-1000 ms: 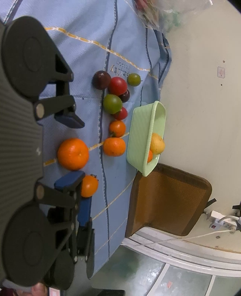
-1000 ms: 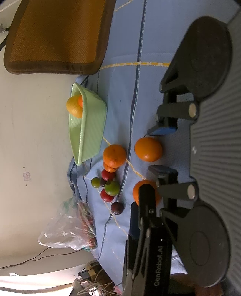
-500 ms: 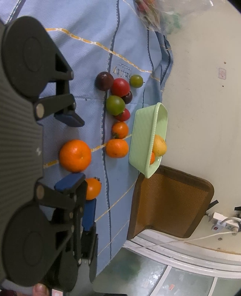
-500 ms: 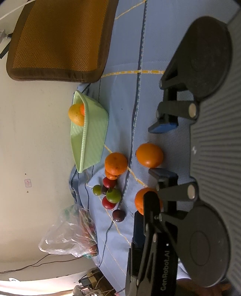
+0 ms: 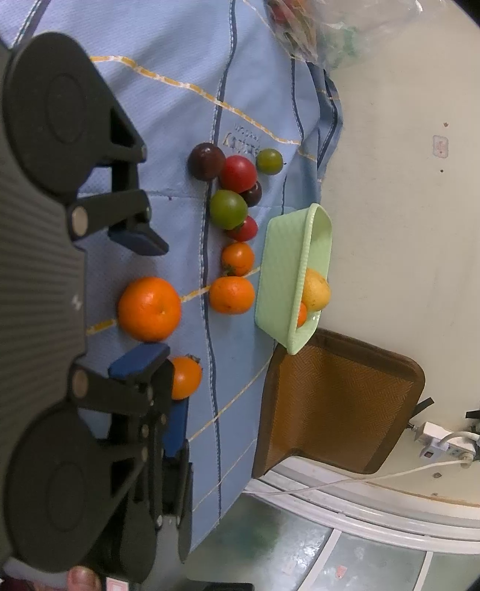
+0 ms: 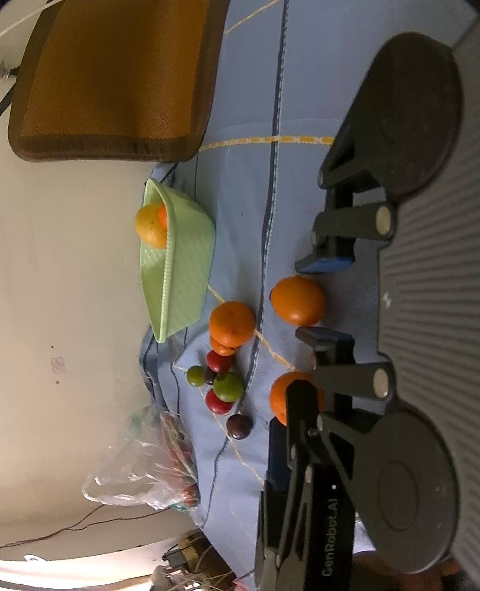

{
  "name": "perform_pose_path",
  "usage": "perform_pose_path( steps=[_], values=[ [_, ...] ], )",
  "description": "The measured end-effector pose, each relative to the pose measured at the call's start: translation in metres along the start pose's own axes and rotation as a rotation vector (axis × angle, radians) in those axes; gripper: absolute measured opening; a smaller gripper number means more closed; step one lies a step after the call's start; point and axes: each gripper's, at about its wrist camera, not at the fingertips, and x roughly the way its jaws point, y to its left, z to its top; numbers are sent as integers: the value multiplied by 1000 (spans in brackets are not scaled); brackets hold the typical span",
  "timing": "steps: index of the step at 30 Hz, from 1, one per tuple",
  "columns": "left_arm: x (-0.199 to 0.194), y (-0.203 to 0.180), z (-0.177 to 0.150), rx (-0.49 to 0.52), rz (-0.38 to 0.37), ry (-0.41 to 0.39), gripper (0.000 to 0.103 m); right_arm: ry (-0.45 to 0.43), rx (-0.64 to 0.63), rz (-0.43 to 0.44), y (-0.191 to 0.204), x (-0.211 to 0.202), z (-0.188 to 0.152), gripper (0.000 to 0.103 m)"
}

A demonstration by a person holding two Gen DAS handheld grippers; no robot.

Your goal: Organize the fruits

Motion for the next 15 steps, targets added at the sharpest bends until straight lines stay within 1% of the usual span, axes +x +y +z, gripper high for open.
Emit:
perform_pose_path(
  steps=[4, 5, 6, 10, 13, 15],
  values=[
    [2, -1, 0, 2, -10, 5, 51, 0, -1, 3, -1, 0, 0, 36],
    [1, -1, 0, 2, -16, 3, 45, -2, 7, 7, -3, 0, 0, 32],
    [1, -1, 0, 4, -29, 0, 38, -5, 14, 14, -4, -1, 0, 31],
    [0, -5, 0, 31, -36, -7, 38, -25, 22, 17, -5, -5, -1, 31],
    [-2, -3, 2, 15, -48, -10, 38, -48, 31, 20, -6, -8, 0, 31],
    [-3, 0, 9, -11, -71, -8, 38, -57, 39, 41, -8, -9, 4, 31]
  ],
)
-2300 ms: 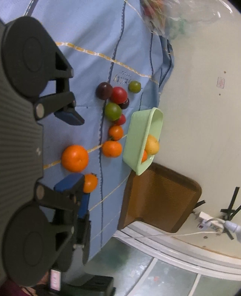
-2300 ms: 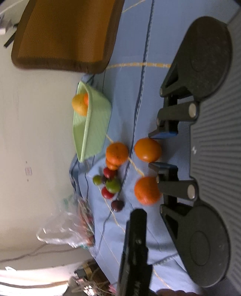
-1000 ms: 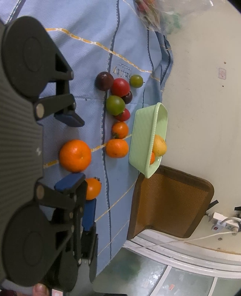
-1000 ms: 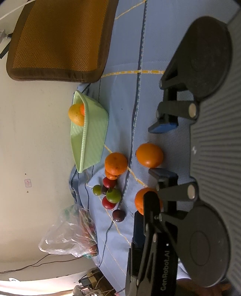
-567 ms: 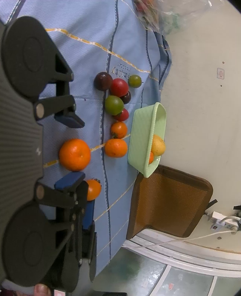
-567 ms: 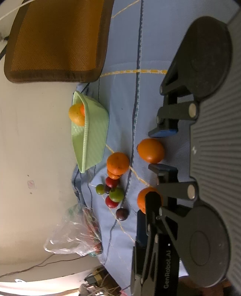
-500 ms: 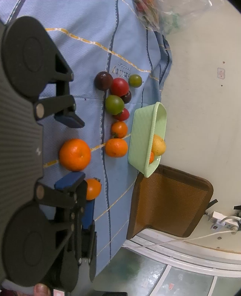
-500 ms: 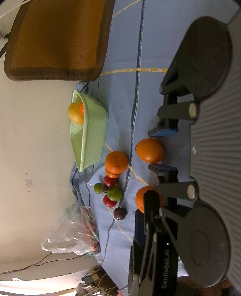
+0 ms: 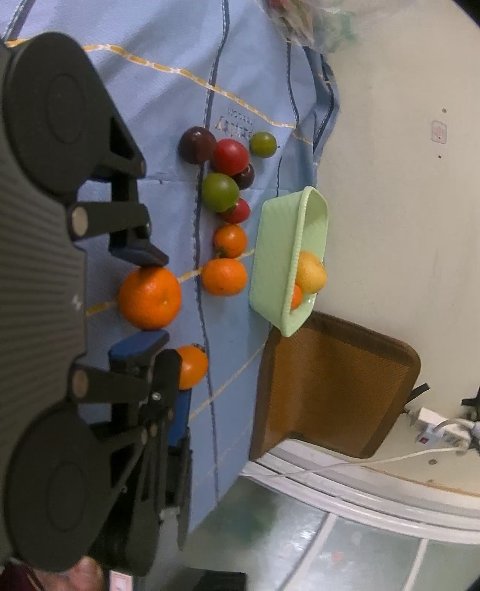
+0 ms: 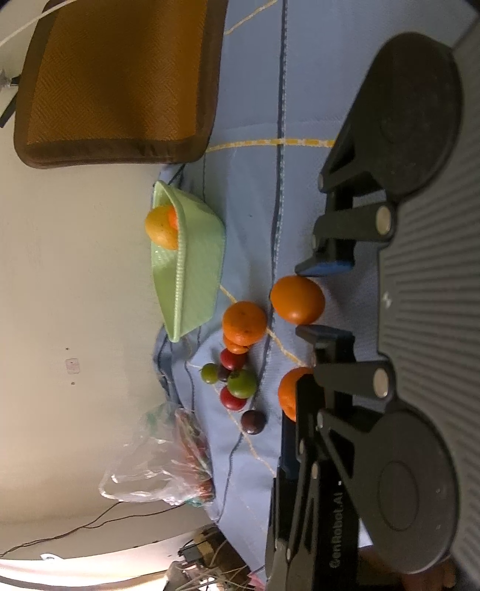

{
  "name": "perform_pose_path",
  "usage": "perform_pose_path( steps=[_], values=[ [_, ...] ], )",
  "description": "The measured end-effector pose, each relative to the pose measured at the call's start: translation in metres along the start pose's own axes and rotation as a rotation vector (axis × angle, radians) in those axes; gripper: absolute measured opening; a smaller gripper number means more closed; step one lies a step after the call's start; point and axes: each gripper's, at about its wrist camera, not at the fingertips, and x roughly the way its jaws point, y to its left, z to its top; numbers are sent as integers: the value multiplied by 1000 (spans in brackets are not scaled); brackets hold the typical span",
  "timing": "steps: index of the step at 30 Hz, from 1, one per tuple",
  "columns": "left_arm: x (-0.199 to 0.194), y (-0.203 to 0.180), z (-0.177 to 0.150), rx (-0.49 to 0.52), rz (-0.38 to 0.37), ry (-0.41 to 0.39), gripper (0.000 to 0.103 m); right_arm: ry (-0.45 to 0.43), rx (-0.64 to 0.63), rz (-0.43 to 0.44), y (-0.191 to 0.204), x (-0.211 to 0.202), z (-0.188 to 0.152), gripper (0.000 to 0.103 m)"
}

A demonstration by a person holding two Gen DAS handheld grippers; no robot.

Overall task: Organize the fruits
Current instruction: 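Drop both mandarins into the green basket and open both tools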

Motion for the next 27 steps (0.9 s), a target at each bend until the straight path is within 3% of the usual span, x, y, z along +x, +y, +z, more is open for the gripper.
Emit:
perform_pose_path(
  steps=[3, 8, 14, 18, 20, 27],
  values=[
    [-3, 3, 24, -5, -17, -40, 38, -29, -1, 26, -4, 2, 18, 31],
    [16, 12, 85, -9, 13, -106, 38, -148, -57, -23, -13, 24, 64, 31],
    [84, 35, 133, -18, 83, -46, 38, -103, -23, -74, -36, 86, 90, 31],
    [118, 48, 142, -46, 94, 27, 40, -69, -21, -54, -42, 112, 92, 32],
    [126, 48, 142, -47, 98, 43, 44, -81, -11, -52, -43, 116, 88, 49],
    [87, 56, 142, -74, 68, -54, 48, -166, 23, -46, -50, 95, 83, 50]
  ],
)
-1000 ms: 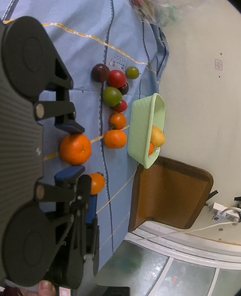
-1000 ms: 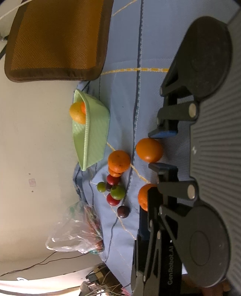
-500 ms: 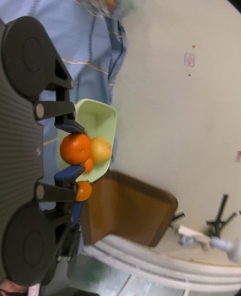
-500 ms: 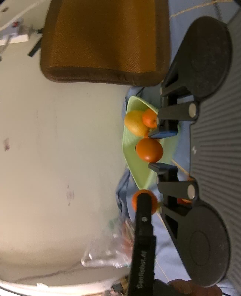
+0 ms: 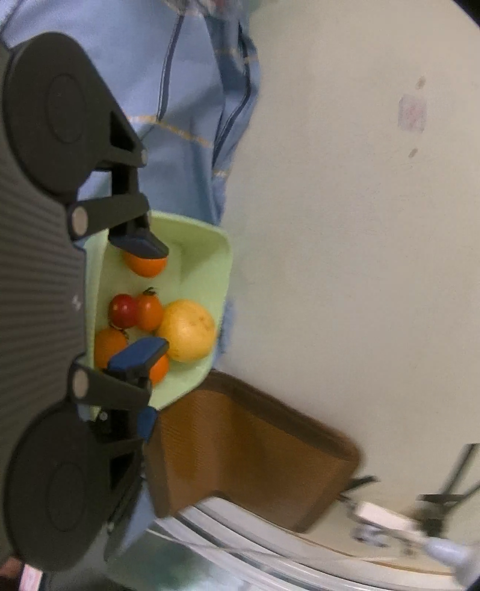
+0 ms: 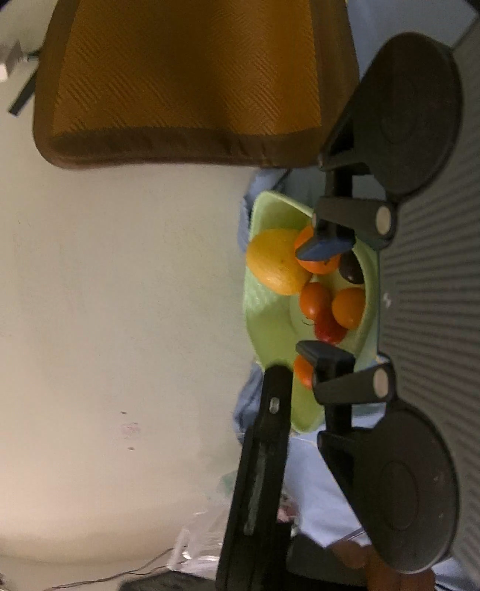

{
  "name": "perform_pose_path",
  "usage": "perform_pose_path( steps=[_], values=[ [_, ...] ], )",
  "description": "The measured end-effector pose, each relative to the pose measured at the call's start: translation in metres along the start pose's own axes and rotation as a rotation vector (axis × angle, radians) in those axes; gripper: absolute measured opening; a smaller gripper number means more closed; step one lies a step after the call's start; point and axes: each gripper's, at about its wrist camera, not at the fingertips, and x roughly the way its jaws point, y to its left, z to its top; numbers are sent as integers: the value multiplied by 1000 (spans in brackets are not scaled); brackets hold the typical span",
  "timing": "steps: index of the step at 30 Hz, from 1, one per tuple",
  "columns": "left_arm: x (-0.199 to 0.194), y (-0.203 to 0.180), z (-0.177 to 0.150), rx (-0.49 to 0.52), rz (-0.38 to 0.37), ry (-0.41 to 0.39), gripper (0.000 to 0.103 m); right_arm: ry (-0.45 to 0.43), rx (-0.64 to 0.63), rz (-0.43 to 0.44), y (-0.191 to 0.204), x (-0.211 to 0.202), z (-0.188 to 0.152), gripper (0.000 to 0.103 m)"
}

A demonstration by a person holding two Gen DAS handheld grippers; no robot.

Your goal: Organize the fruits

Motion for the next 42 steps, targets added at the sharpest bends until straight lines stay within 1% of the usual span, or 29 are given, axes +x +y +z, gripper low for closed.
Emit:
perform_pose_path(
  steps=[3, 6, 8, 11, 14, 18, 20, 22, 25, 27, 29, 30, 34, 40, 42],
  values=[
    [-43, 20, -4, -56, 11, -75, 48, -44, 23, 21, 0, -15, 3, 50],
    [-76, 43, -17, -101, 52, -106, 48, -52, 54, 62, 6, -25, 4, 49],
    [-93, 57, -33, -126, 93, -101, 48, -32, 61, 105, 14, -32, 3, 46],
    [-106, 73, -55, -170, 123, -73, 48, 16, 40, 149, 29, -43, -6, 39],
    [-109, 82, -76, -218, 112, -44, 48, 61, -8, 177, 44, -52, -15, 37],
    [-107, 82, -89, -236, 79, -21, 48, 105, -64, 195, 60, -62, -26, 36],
    [-106, 76, -95, -208, 55, -23, 48, 133, -97, 205, 68, -60, -20, 34],
    [-104, 64, -99, -146, 62, -28, 48, 171, -106, 217, 73, -49, -8, 33],
    [-103, 46, -106, -30, 74, -36, 49, 246, -69, 244, 76, -23, 16, 32],
    [-100, 35, -111, 33, 106, -37, 50, 291, -41, 253, 75, -2, 25, 29],
    [-92, 28, -117, 88, 156, -19, 50, 343, -21, 266, 78, 22, 33, 29],
    [-88, 26, -119, 100, 169, 1, 49, 362, -24, 266, 81, 28, 33, 29],
    [-91, 20, -121, 133, 163, -20, 50, 449, -35, 245, 89, 52, 26, 29],
    [-86, 23, -120, 111, 147, 4, 49, 529, 50, 260, 85, 56, 15, 29],
    [-83, 27, -119, 96, 150, 19, 49, 532, 67, 253, 85, 56, 15, 30]
  ],
)
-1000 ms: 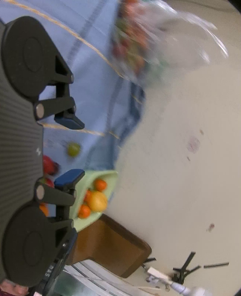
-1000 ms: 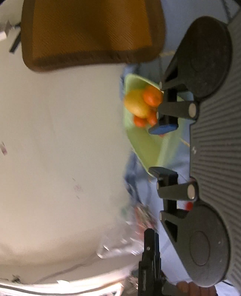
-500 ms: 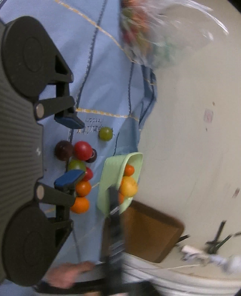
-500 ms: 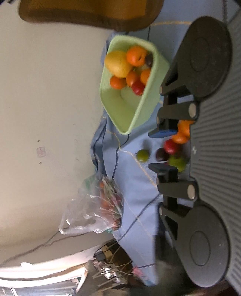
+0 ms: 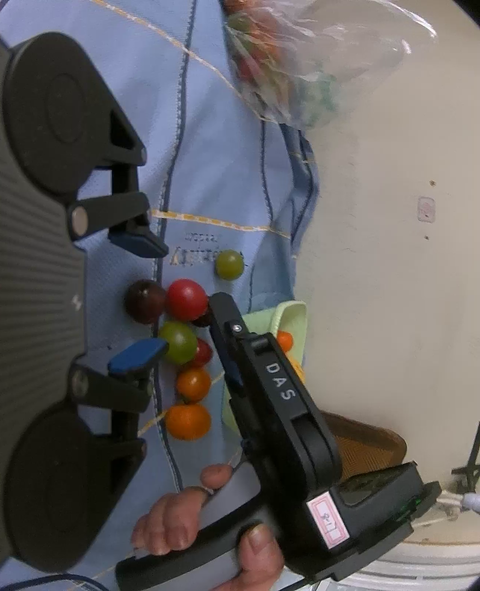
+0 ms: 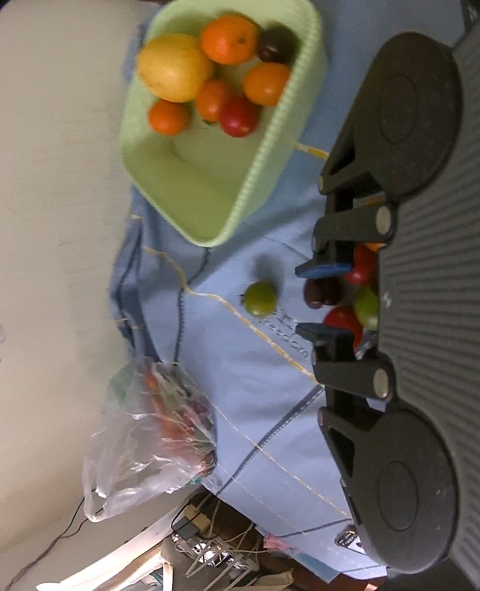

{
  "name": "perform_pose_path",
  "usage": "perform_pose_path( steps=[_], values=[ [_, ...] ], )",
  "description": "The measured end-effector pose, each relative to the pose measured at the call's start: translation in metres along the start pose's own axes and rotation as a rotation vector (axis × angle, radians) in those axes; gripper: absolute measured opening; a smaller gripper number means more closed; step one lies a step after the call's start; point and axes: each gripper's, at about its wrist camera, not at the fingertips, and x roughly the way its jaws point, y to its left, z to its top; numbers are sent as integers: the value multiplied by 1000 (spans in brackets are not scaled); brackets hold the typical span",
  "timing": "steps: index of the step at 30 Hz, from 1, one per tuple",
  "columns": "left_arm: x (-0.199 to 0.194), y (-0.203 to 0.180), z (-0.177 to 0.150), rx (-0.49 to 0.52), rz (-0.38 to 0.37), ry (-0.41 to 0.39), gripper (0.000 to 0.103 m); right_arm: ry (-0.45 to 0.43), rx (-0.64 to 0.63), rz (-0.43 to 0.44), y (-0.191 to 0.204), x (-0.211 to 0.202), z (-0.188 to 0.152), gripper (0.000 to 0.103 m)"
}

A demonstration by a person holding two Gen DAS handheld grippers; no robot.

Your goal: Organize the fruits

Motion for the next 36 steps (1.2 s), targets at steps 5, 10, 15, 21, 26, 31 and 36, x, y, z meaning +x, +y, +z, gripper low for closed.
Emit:
perform_pose_path(
  steps=[5, 10, 15, 21, 26, 31, 36],
  values=[
    [6, 7, 1, -47, -19, 35, 51, 4, 7, -22, 4, 2, 3, 30],
    [6, 9, 1, -66, -25, 36, 47, -43, 3, -8, 5, -14, 2, 30],
    [7, 8, 1, -55, -44, 41, 29, -42, -79, -48, 18, -12, 3, 30],
    [5, 8, 1, -51, -46, 37, 29, -3, 32, -60, 3, 1, 2, 30],
    [3, 11, 1, -70, -60, 27, 29, 28, 174, -13, -13, 7, 4, 31],
    [0, 9, 1, -66, -60, 16, 28, -35, 124, -28, 1, -2, 1, 32],
    [0, 12, 0, -79, -58, 48, 28, -101, -120, -14, 37, -16, -4, 32]
  ],
)
